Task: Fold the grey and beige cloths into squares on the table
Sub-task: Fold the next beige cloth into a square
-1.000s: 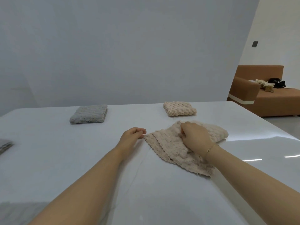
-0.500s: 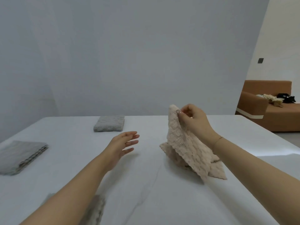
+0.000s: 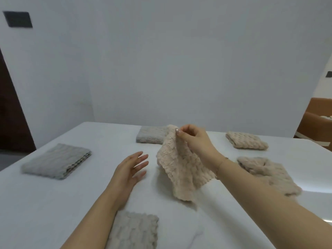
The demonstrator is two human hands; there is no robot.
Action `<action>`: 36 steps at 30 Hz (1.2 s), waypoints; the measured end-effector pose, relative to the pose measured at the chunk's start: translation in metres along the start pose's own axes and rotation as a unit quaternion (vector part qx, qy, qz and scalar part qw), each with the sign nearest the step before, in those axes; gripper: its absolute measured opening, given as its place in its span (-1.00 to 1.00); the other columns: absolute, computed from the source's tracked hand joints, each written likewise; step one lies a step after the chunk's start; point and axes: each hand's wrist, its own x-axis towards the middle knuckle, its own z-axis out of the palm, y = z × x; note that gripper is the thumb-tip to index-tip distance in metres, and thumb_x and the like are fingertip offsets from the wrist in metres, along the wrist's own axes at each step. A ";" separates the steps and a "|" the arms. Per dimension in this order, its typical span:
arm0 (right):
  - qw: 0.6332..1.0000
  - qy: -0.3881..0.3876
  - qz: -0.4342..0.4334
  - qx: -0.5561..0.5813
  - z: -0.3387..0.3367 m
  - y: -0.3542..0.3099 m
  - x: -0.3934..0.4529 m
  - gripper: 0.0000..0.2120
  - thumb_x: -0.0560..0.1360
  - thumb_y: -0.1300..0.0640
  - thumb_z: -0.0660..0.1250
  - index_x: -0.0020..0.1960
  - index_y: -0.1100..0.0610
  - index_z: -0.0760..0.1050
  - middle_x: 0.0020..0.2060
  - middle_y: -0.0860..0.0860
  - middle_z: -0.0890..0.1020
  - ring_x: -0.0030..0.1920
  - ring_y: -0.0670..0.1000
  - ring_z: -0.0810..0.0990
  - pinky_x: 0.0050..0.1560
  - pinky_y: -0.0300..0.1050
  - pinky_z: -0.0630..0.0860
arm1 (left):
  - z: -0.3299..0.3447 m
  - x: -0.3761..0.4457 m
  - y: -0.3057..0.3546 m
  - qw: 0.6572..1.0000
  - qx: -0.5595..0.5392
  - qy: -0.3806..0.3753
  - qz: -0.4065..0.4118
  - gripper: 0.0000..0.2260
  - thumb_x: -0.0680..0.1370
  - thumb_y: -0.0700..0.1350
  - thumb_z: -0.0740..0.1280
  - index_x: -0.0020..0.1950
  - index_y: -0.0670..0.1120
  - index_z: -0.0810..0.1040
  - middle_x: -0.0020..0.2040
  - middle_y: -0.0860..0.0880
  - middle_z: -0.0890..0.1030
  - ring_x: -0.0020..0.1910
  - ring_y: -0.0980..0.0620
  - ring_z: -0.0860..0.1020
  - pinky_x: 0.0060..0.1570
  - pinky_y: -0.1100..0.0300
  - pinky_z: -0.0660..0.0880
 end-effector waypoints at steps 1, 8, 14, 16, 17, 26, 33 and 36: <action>1.000 -0.003 -0.004 -0.018 0.011 0.007 0.000 -0.83 0.51 0.06 0.37 -0.09 0.19 0.56 -0.33 -0.05 0.48 -0.34 -0.11 0.40 -0.40 -0.34 0.36 | -0.005 0.000 -0.002 1.000 0.004 0.012 -0.007 -0.78 0.59 -0.06 0.25 0.20 -0.07 0.55 0.16 -0.04 0.63 0.15 0.00 0.59 0.15 0.03 0.49; 0.993 -0.028 -0.013 -0.112 0.055 0.042 -0.003 -0.90 0.51 0.11 0.35 -0.10 0.14 0.59 -0.32 -0.08 0.54 -0.31 -0.14 0.46 -0.29 -0.35 0.39 | -0.007 0.005 -0.006 0.997 0.064 0.032 -0.015 -0.79 0.59 -0.06 0.28 0.16 -0.14 0.53 0.01 -0.13 0.64 -0.06 -0.04 0.62 0.01 0.05 0.58; 0.967 -0.028 -0.138 -0.213 0.030 0.053 -0.039 -0.89 0.55 0.07 0.30 0.02 0.02 0.57 -0.08 -0.18 0.60 -0.02 -0.23 0.52 -0.04 -0.46 0.39 | -0.011 0.009 -0.013 0.989 0.104 0.077 0.066 -0.88 0.56 -0.21 0.32 0.08 -0.11 0.57 -0.11 -0.07 0.63 -0.20 0.07 0.57 -0.27 0.31 0.50; 0.918 -0.066 -0.223 -0.321 0.013 0.060 -0.058 -0.88 0.53 0.03 0.30 0.01 0.03 0.57 -0.08 -0.15 0.57 -0.02 -0.19 0.49 0.00 -0.37 0.37 | -0.011 0.010 -0.014 0.987 0.104 0.090 0.083 -0.90 0.55 -0.24 0.33 0.04 -0.12 0.59 -0.11 -0.10 0.60 -0.21 0.08 0.55 -0.27 0.35 0.52; 0.896 -0.095 -0.240 -0.361 0.004 0.063 -0.067 -0.84 0.52 -0.02 0.29 0.01 0.03 0.57 -0.07 -0.14 0.56 -0.01 -0.16 0.48 0.02 -0.33 0.37 | -0.012 0.010 -0.014 0.987 0.098 0.094 0.087 -0.90 0.54 -0.25 0.33 0.03 -0.13 0.59 -0.09 -0.13 0.60 -0.20 0.07 0.56 -0.25 0.36 0.54; 0.887 -0.149 -0.205 -0.385 -0.014 0.089 -0.098 -0.71 0.45 -0.19 0.29 0.02 -0.02 0.57 -0.06 -0.21 0.55 0.01 -0.19 0.46 0.05 -0.35 0.36 | -0.012 0.012 -0.011 0.981 0.110 0.117 0.111 -0.91 0.52 -0.27 0.37 0.00 -0.15 0.61 -0.09 -0.16 0.54 -0.14 0.01 0.56 -0.09 0.22 0.60; 0.948 -0.026 -0.161 -0.273 -0.020 0.083 -0.102 -0.93 0.47 0.10 0.34 -0.13 0.08 0.57 -0.32 -0.07 0.60 -0.27 -0.08 0.51 -0.21 -0.24 0.42 | -0.011 0.010 0.002 0.989 0.065 0.094 0.098 -0.81 0.55 -0.33 0.27 0.13 -0.17 0.56 -0.05 -0.10 0.62 -0.14 0.08 0.57 -0.07 0.29 0.55; 0.997 0.015 -0.065 -0.044 -0.028 0.078 -0.099 -0.92 0.50 0.16 0.37 -0.12 0.17 0.57 -0.37 -0.01 0.53 -0.35 -0.09 0.42 -0.33 -0.26 0.34 | -0.016 0.007 0.005 0.984 0.133 0.053 0.102 -0.69 0.54 -0.40 0.21 0.22 -0.15 0.52 -0.02 -0.07 0.61 -0.07 0.07 0.58 0.06 0.23 0.51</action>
